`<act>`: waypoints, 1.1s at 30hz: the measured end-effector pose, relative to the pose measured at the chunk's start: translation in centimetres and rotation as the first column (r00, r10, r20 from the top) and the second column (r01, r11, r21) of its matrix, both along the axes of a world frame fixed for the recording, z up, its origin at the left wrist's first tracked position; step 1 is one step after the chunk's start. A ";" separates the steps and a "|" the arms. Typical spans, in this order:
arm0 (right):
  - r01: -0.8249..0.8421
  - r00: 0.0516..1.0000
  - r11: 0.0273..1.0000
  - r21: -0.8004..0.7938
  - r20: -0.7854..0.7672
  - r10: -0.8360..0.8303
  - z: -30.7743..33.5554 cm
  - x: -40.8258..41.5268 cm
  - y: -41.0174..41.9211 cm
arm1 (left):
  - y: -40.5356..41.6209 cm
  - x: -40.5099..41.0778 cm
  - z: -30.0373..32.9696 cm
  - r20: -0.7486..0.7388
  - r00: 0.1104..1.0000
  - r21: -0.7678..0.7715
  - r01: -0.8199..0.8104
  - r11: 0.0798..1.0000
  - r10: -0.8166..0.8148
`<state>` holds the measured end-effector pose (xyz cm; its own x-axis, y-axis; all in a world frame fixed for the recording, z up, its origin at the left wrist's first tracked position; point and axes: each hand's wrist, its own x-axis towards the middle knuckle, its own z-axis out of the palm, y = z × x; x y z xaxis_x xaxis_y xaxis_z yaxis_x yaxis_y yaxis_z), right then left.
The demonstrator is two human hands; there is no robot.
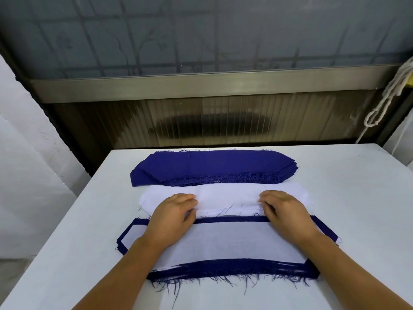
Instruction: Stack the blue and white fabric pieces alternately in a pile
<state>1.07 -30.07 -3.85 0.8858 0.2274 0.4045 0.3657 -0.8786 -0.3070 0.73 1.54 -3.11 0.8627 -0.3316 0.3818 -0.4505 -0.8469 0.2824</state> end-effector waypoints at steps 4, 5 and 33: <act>0.008 1.000 1.000 -0.010 0.012 -0.008 -0.1 0.0 0.0 | -0.2 -0.3 0.1 0.086 0.996 0.011 0.034 0.999 -0.035; 0.007 1.000 1.000 -0.002 0.018 -0.007 0.0 0.0 0.0 | -0.1 -0.3 0.2 0.096 0.994 0.009 0.043 0.999 -0.044; 0.027 0.985 0.953 0.303 -0.169 0.026 6.0 -4.9 -1.2 | 4.7 -2.6 6.3 -0.210 0.978 -0.196 -0.029 0.980 -0.013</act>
<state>-3.87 -31.30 2.16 0.9470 0.1172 0.2990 0.2853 -0.7346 -0.6156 -1.83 6.23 3.19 0.9328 -0.2605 0.2491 -0.3565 -0.7687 0.5310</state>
